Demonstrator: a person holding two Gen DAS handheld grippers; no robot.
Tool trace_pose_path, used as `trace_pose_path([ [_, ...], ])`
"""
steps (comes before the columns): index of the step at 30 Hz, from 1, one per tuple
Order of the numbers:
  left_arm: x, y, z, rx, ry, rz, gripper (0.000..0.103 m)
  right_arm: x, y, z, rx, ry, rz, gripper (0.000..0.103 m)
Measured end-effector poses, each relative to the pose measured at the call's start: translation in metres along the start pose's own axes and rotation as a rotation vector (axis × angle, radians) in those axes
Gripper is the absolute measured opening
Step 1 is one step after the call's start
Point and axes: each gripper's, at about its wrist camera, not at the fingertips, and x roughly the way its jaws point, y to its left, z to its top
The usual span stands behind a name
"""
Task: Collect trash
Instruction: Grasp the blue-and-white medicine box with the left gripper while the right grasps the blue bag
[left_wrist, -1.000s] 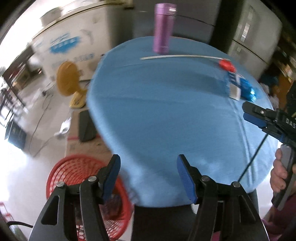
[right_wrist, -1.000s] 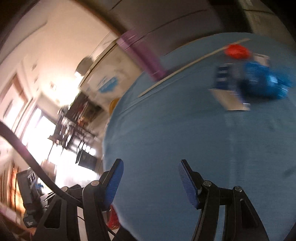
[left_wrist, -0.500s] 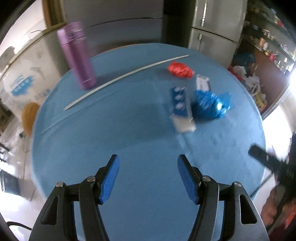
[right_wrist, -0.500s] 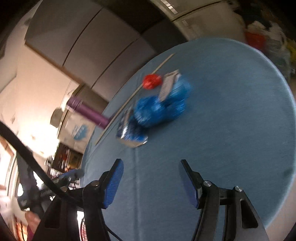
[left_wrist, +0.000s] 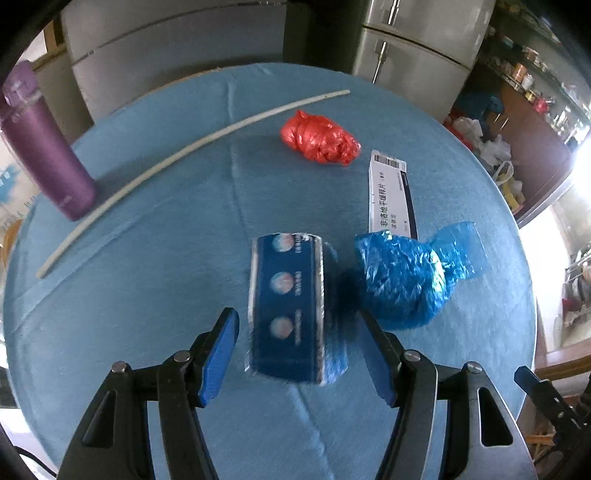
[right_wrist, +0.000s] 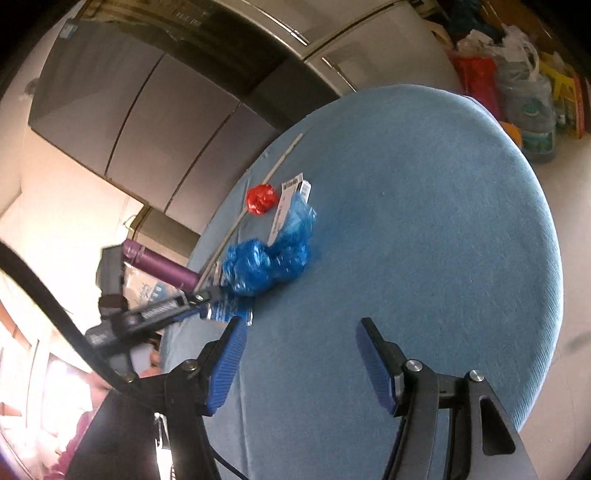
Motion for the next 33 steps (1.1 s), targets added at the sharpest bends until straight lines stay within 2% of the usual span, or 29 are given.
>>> trace_pose_path([
  [1,0.004,0.001,0.002,-0.005,0.006,-0.012,0.059,0.002,0.0,0.003,0.008,-0.001,0.006,0.066],
  [2,0.008,0.002,0.001,-0.008,0.016,-0.029,0.043,0.004,0.001,0.008,0.021,-0.002,0.017,0.066],
  [3,0.009,0.003,0.0,-0.013,0.016,-0.058,0.041,0.006,0.002,0.012,0.029,-0.002,0.023,0.066],
  [5,0.006,0.005,-0.002,-0.013,0.001,-0.067,0.04,0.013,0.006,0.02,0.044,0.007,0.026,0.066],
  [11,-0.022,0.016,-0.025,0.013,-0.021,-0.017,0.04,0.056,0.026,0.04,0.14,0.084,0.049,0.07],
  [15,-0.057,0.031,-0.054,0.031,-0.061,0.051,0.04,0.087,0.036,0.045,0.226,0.137,0.039,0.072],
  [18,-0.081,0.045,-0.074,0.022,-0.089,0.061,0.04,0.106,0.044,0.048,0.278,0.145,-0.012,0.074],
  [20,-0.09,0.051,-0.085,0.018,-0.101,0.064,0.04,0.118,0.05,0.052,0.299,0.143,-0.079,0.074],
  [24,-0.106,0.061,-0.103,0.006,-0.122,0.041,0.04,0.138,0.067,0.057,0.292,0.166,-0.171,0.076],
  [29,-0.12,0.073,-0.121,-0.037,-0.14,0.011,0.04,0.16,0.091,0.05,0.185,0.154,-0.333,0.076],
  [32,-0.125,0.081,-0.13,-0.07,-0.141,-0.005,0.04,0.167,0.094,0.043,0.142,0.161,-0.355,0.075],
  [33,-0.127,0.083,-0.133,-0.078,-0.143,-0.004,0.04,0.167,0.096,0.04,0.132,0.154,-0.355,0.067],
])
